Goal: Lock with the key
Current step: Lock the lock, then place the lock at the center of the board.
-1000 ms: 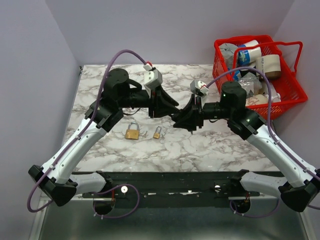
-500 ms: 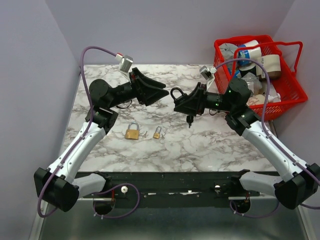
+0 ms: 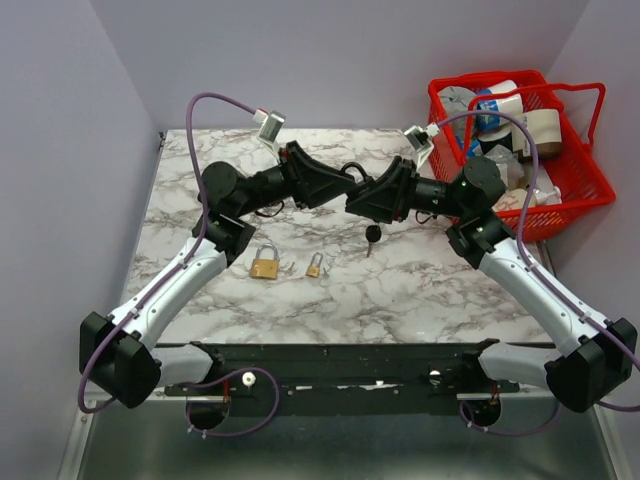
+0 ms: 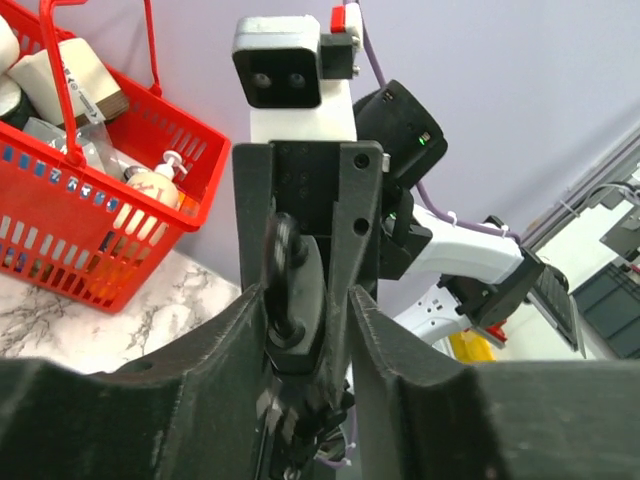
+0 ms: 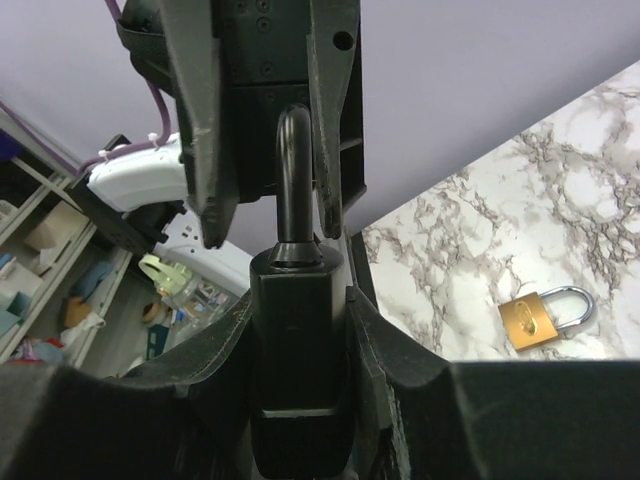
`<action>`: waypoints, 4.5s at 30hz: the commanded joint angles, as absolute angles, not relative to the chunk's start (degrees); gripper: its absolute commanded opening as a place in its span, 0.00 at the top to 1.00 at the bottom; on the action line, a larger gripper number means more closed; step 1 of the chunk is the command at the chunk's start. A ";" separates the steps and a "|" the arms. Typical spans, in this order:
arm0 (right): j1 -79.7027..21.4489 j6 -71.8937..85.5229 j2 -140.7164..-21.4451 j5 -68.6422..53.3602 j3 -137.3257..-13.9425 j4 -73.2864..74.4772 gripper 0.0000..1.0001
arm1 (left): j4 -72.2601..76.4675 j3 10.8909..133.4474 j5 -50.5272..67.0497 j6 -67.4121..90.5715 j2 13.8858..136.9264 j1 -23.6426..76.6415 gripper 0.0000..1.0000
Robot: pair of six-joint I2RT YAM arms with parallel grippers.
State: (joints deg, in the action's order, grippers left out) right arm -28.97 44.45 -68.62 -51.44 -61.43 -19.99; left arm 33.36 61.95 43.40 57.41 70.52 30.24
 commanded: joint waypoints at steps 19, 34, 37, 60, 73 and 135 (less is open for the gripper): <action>-30.15 42.20 -69.17 -54.22 -63.01 -19.19 0.53 | 41.83 65.30 44.11 64.42 75.23 30.25 1.00; -27.51 23.56 -62.75 -55.19 -59.06 -1.76 0.45 | 43.94 65.22 46.67 68.11 74.00 25.75 1.00; -27.51 22.50 -62.05 -55.02 -59.24 -1.06 0.50 | 44.30 64.95 46.76 68.29 74.00 25.58 1.00; -26.02 22.41 -64.77 -55.98 -64.95 -0.18 0.53 | 45.09 63.19 47.73 70.05 73.13 25.66 1.00; -26.02 28.21 -66.36 -59.76 -63.46 -5.09 0.99 | 45.79 63.46 47.02 70.66 73.65 25.84 1.00; -22.86 35.34 -51.86 -49.57 -40.70 -4.67 0.99 | 39.75 62.50 45.08 67.60 75.95 17.23 1.00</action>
State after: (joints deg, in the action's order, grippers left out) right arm -24.97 37.12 -54.59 -52.75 -40.45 -10.17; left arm 41.67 67.09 44.97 69.63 79.88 16.99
